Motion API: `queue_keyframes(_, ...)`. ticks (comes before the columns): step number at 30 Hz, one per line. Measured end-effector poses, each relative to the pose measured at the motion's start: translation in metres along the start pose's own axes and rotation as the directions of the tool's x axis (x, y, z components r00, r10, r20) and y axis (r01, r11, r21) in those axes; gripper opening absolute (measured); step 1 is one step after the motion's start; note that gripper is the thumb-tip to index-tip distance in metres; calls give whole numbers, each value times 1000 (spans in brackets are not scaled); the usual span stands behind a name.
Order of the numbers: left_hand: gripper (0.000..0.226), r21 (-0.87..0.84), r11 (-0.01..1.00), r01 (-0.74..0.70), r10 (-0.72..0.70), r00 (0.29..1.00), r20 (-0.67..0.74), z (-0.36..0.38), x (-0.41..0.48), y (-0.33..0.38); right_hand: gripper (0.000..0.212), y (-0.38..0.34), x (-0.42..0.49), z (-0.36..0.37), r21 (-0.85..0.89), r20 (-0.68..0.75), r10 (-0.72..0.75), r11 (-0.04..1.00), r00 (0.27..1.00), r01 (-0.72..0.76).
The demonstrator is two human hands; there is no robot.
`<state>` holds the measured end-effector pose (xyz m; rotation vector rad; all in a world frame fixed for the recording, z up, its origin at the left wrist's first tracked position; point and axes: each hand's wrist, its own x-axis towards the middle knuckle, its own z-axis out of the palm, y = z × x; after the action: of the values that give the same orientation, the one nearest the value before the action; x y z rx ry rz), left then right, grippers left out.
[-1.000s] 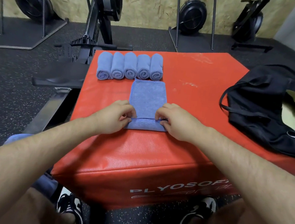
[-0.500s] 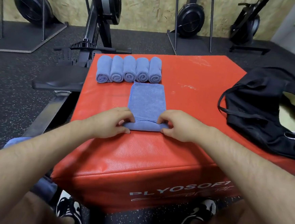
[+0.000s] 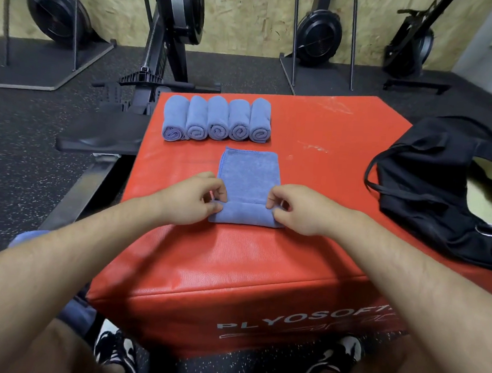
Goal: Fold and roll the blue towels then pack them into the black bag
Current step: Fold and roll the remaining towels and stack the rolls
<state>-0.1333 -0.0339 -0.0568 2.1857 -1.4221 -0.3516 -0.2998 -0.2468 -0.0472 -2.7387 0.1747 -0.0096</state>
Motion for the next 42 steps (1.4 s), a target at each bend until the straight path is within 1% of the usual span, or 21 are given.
queue_keyframes(2, 11, 96, 990, -102, 109, 992, -70, 3, 2, -3, 15, 2, 3, 3, -125, -83, -97, 988, 992, 86)
queue_keyframes(4, 16, 154, 970, -190, 206, 974, -95, 5, 3, -3, 18, 1, 4, 3, -139, -106, -149, 981, 983, 134)
queue_keyframes(7, 20, 207, 940, -272, 291, 954, -67, 3, 5, 0, 18, -4, 2, 2, -175, -60, -180, 970, 982, 167)
queue_keyframes(9, 11, 223, 927, -303, 319, 947, -40, 0, 4, 0, 11, -5, 1, -1, -217, -19, -179, 961, 984, 171)
queue_keyframes(10, 11, 220, 924, -312, 322, 946, -13, -1, 4, 0, 15, -5, 1, -2, -231, 9, -168, 959, 986, 165)
queue_keyframes(12, 27, 222, 925, -307, 306, 951, 42, -2, 4, -4, 28, -3, 2, -4, -242, 46, -142, 959, 989, 149)
queue_keyframes(14, 35, 227, 932, -283, 278, 959, 54, -1, 5, -7, 32, -3, 2, -5, -238, 42, -118, 963, 992, 124)
queue_keyframes(18, 28, 217, 946, -240, 233, 971, 57, -2, 7, -6, 26, -2, 5, -3, -213, 3, -86, 973, 996, 84)
queue_keyframes(21, 24, 147, 982, -118, 107, 991, 83, -8, 8, -3, 27, 1, 7, -6, -152, 29, -34, 988, 999, 38)
queue_keyframes(24, 22, 14, 1000, 8, -10, 991, 136, -12, 7, 1, 25, -2, 4, -12, -23, 82, 23, 1000, 996, -21)
queue_keyframes(26, 19, -37, 998, 45, -39, 986, 162, -12, 5, 5, 25, -4, 1, -16, 72, 109, 65, 995, 992, -73)
queue_keyframes(27, 19, -40, 998, 47, -40, 986, 165, -11, 5, 7, 23, -3, 1, -16, 77, 113, 73, 994, 991, -82)
queue_keyframes(29, 21, -20, 999, 26, -23, 990, 141, -9, 5, 6, 19, -2, 2, -14, 35, 106, 64, 997, 992, -68)
queue_keyframes(31, 21, 23, 999, -38, 36, 997, 69, -6, 6, 2, 20, 0, 2, -10, -27, 89, 44, 999, 995, -42)
queue_keyframes(33, 15, 92, 987, -132, 135, 990, -27, -3, 7, -2, 21, 1, 3, -7, -111, 12, -14, 994, 1000, 16)
queue_keyframes(34, 16, 123, 978, -170, 179, 982, -66, -2, 8, -3, 23, 0, 3, -6, -149, -40, -50, 988, 998, 44)
queue_keyframes(36, 20, 147, 966, -215, 232, 966, -117, -2, 8, 1, 26, -2, 4, -5, -157, -127, -107, 984, 986, 86)
queue_keyframes(37, 22, 159, 959, -236, 258, 957, -134, -2, 9, 3, 28, -2, 4, -5, -146, -144, -124, 984, 982, 103)
queue_keyframes(39, 20, 205, 936, -286, 318, 937, -146, -2, 10, 6, 28, -4, 5, -3, -149, -129, -144, 981, 981, 124)
queue_keyframes(41, 11, 265, 914, -306, 344, 932, -112, -2, 10, 5, 22, -4, 4, -1, -187, -119, -147, 975, 982, 124)
queue_keyframes(42, 22, 296, 912, -285, 320, 944, -77, -3, 10, 2, 18, -3, 5, -1, -211, -111, -142, 971, 984, 117)
